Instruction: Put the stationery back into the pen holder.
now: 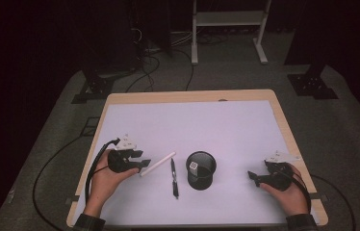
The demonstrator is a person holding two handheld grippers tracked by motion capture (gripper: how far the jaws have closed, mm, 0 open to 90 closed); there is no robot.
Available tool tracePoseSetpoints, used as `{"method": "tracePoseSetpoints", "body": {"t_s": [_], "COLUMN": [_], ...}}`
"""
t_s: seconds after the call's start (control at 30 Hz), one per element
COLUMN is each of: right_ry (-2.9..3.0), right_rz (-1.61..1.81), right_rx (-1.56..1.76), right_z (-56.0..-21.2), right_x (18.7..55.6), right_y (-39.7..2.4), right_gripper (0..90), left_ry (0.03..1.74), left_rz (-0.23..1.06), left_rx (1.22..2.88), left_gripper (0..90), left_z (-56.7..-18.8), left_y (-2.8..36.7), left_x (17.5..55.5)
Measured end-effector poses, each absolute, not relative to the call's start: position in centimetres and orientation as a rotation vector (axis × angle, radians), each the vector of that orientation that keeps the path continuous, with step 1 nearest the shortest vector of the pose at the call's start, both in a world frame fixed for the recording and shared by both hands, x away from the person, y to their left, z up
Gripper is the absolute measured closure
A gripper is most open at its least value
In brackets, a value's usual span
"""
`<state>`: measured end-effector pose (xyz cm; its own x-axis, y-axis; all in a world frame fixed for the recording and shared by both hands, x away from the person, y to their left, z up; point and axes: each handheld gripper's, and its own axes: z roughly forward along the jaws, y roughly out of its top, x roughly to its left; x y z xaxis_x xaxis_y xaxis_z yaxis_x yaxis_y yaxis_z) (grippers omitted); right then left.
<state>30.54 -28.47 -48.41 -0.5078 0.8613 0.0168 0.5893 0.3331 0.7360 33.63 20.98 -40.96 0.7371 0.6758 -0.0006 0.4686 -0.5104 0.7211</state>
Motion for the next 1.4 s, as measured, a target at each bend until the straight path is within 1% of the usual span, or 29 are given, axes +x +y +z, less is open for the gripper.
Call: {"method": "tracePoseSetpoints", "body": {"t_s": [0.23, 0.47, 0.8, 1.4], "right_ry": [2.227, 2.228, 2.228, 2.229], "right_rz": [0.991, 0.991, 0.992, 0.992], "right_rx": [1.282, 1.281, 1.282, 1.283], "right_z": [-48.4, -48.4, -48.4, -48.4], "right_x": [30.5, 30.5, 30.5, 30.6], "right_y": [-28.5, -28.5, -28.5, -28.5], "right_gripper": [15.9, 15.9, 15.9, 15.9], "left_ry": [0.859, 0.865, 0.865, 0.861], "left_rz": [0.336, 0.328, 0.316, 0.246], "left_rx": [2.220, 2.248, 2.277, 2.344], "left_gripper": [52.1, 54.6, 56.0, 58.9], "left_z": [-40.7, -40.4, -40.2, -41.7], "left_y": [20.0, 19.3, 18.1, 15.7], "left_x": [34.7, 35.5, 37.1, 39.0]}}
